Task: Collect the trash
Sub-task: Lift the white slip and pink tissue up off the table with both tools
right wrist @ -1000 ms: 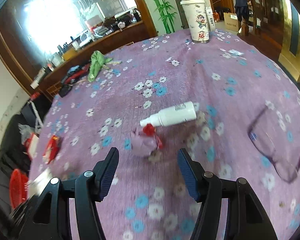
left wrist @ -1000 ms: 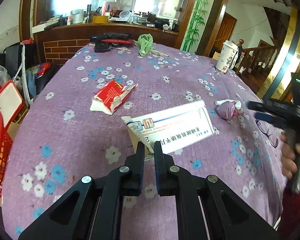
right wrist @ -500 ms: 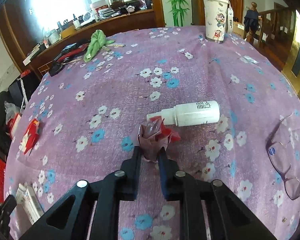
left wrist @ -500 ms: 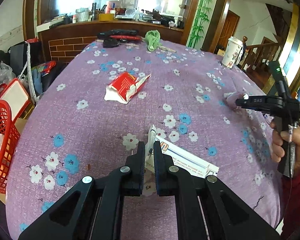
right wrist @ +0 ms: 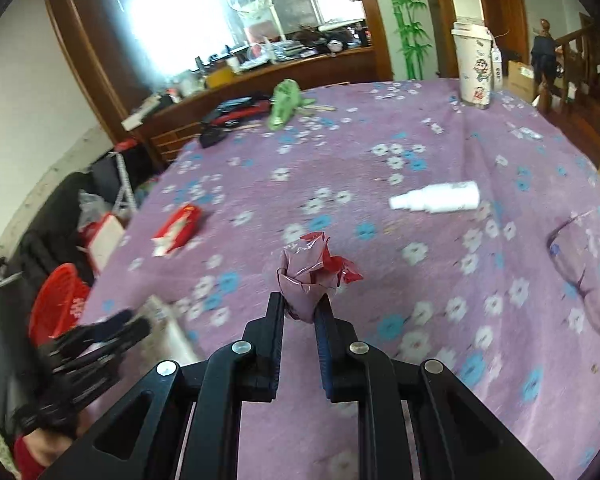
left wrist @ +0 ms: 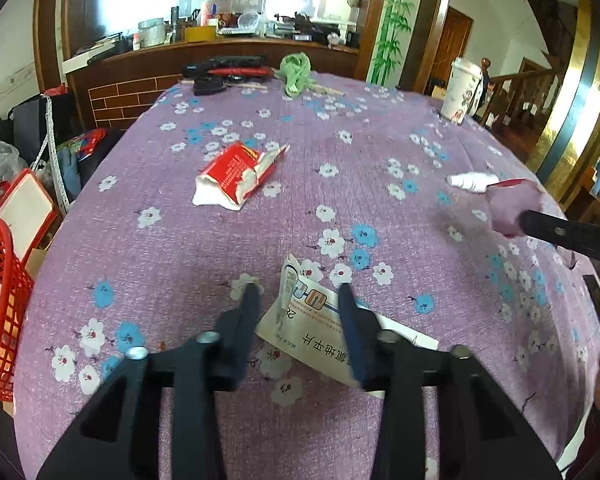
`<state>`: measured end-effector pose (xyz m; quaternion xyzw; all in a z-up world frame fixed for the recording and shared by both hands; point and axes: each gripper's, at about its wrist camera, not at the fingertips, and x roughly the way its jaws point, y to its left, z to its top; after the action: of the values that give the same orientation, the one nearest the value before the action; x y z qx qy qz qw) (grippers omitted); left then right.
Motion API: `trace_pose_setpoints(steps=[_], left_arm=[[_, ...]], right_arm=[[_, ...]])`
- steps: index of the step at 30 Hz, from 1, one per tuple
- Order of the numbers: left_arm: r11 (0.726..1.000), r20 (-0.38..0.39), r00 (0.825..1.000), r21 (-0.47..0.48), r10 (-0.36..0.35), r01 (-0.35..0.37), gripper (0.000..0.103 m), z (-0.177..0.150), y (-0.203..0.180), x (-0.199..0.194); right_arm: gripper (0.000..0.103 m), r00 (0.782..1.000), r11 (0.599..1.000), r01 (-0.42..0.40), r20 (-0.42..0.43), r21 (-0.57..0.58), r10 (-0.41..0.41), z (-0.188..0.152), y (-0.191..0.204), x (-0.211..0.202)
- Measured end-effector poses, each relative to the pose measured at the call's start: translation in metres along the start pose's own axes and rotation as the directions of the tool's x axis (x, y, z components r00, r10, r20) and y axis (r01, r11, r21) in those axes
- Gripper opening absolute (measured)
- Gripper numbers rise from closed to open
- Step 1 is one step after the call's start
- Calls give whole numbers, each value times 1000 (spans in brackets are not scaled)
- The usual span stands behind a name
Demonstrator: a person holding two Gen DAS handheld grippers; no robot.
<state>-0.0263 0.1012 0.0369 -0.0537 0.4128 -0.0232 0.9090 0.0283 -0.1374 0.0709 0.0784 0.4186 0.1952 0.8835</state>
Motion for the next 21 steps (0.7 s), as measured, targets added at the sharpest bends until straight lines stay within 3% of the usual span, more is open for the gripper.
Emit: trace_pose_setpoints(steps=[5,13,21], left_arm=[[1000,-35,999,-3,3,-4,8,-4,1,12],[1000,8,1000,-5,6,-6,3,-12,1,-4],[998,120,992,31,42,-46,3,-12,-6,-44]], right_arm=[[16,999,999,-42,12,-1,42,-19,10,-11],[16,999,999,-46,9,2,46,-38,13,-15],[16,999,999,-49,13,-13,49,-40,22,-16]])
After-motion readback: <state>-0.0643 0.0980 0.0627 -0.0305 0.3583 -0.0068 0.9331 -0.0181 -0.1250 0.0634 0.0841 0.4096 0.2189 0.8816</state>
